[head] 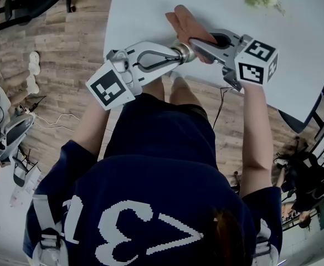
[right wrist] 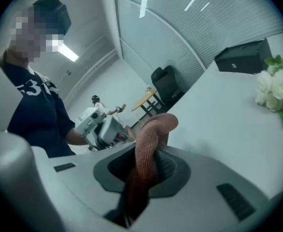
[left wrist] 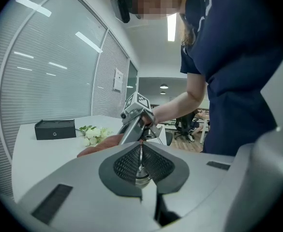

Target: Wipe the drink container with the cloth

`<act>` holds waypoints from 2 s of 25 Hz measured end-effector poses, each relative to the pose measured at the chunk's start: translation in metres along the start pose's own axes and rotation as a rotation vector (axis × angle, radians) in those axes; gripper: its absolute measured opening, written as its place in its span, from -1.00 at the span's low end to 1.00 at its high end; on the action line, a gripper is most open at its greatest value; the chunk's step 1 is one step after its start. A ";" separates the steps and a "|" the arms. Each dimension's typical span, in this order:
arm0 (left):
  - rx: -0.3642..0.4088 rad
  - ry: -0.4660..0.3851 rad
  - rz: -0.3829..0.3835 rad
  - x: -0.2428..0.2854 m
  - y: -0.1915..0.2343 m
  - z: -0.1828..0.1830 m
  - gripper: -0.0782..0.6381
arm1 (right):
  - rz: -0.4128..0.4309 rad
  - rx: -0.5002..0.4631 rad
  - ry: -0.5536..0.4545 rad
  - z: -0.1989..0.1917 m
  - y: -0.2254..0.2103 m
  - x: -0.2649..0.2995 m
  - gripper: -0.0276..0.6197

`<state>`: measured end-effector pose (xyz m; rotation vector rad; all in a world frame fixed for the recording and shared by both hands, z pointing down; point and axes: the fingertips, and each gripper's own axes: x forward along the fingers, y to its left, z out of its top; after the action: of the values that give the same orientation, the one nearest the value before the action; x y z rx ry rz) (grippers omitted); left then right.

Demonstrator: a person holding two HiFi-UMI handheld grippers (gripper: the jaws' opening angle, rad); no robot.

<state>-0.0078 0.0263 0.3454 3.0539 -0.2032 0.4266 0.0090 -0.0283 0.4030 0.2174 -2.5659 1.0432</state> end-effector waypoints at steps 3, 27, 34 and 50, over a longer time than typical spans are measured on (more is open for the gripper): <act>0.015 0.006 -0.006 0.005 -0.004 0.001 -0.71 | -0.107 0.050 0.064 -0.028 -0.045 -0.012 -0.71; 0.143 0.109 -0.088 0.007 -0.023 -0.006 -0.71 | 0.005 0.065 0.316 -0.034 -0.051 -0.001 -0.71; 0.156 0.108 -0.112 0.008 -0.023 -0.006 -0.71 | 0.144 -0.073 0.359 -0.011 0.001 0.007 -0.71; 0.179 0.123 -0.112 0.007 -0.024 -0.007 -0.71 | 0.047 -0.034 0.474 -0.035 -0.051 0.009 -0.72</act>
<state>-0.0003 0.0497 0.3537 3.1768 0.0119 0.6560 0.0243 -0.0406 0.4630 -0.0921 -2.1648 0.9330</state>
